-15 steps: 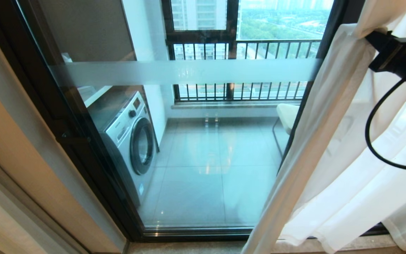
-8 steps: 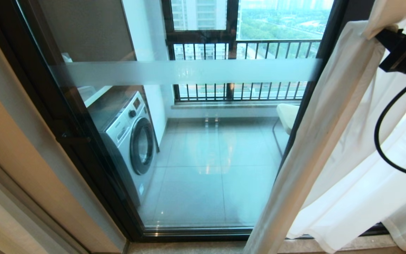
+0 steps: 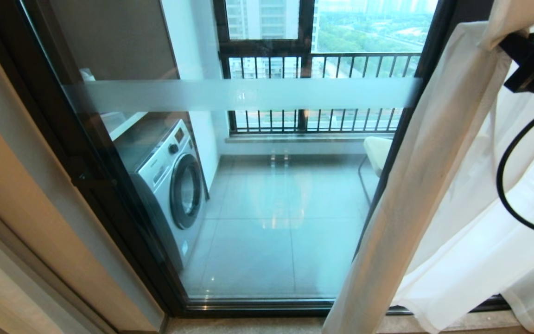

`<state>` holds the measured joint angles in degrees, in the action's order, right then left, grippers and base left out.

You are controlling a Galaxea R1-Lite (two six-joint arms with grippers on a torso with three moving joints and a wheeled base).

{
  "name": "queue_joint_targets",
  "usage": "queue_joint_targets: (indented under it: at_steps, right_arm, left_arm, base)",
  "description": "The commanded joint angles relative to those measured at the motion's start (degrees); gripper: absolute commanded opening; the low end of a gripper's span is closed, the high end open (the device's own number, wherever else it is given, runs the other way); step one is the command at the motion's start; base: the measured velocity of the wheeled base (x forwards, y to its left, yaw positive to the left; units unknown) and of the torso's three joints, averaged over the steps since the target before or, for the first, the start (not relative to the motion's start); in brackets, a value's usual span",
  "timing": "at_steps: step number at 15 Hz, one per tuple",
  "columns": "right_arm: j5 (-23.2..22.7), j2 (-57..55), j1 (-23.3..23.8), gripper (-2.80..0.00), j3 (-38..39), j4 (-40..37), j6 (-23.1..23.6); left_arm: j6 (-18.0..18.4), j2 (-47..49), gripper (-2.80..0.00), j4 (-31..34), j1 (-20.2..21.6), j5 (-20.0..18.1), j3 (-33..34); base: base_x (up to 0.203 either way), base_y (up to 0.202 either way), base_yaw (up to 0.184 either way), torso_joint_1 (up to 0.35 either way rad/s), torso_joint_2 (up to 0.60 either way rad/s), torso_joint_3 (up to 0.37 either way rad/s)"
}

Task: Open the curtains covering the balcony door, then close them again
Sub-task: Pull the inner curtains open on both sides

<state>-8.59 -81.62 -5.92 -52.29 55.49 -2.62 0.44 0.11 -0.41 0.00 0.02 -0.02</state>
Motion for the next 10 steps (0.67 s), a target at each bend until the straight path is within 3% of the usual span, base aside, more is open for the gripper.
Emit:
queue_joint_targets:
  at_steps: [1, 10]
  right_arm:
    - [-0.03, 0.14, 0.04, -2.8, 0.03, 0.23, -0.01]
    - [0.06, 0.13, 0.04, -2.8, 0.33, 0.2, -0.1]
  left_arm:
    - [0.0, -0.02, -2.8, -0.02, -0.04, 0.02, 0.02]
    - [0.0, -0.02, -2.8, -0.02, 0.0, 0.06, 0.02]
  base:
    - [0.0, -0.174, -0.001, 0.002, 0.0, 0.003]
    - [0.0, -0.189, 0.003, 0.003, 0.0, 0.002]
